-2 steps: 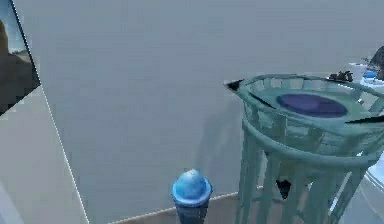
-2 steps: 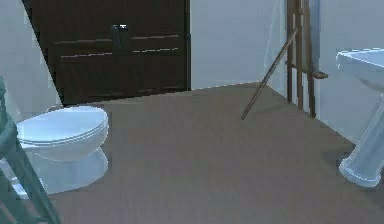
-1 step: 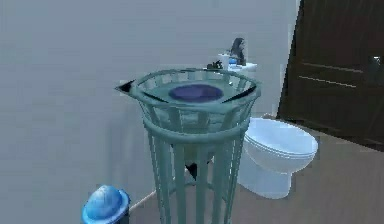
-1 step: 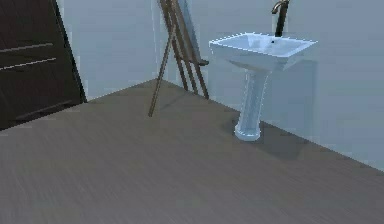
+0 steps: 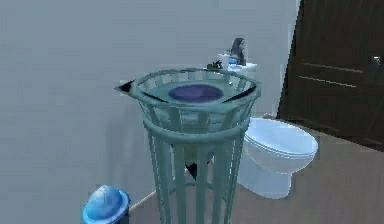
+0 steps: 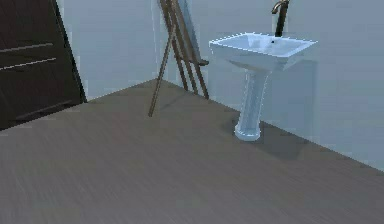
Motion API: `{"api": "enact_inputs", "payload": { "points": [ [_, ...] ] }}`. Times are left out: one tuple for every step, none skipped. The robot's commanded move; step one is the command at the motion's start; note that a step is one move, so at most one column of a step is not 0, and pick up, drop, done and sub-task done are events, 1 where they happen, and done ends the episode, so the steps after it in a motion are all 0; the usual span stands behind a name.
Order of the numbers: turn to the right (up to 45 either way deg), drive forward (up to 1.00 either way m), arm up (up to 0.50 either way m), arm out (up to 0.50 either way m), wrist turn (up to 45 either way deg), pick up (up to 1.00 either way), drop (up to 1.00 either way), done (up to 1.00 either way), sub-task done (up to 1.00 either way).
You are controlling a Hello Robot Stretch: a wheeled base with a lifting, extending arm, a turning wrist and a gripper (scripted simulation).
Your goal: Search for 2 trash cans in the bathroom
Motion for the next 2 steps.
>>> {"api": "enact_inputs", "payload": {
  "points": [
    [0.0,0.2,0.0,0.0,0.0,0.0,0.0,0.0,0.0],
    [-33.0,0.0,0.0,0.0,0.0,0.0,0.0,0.0,0.0]
  ]
}}
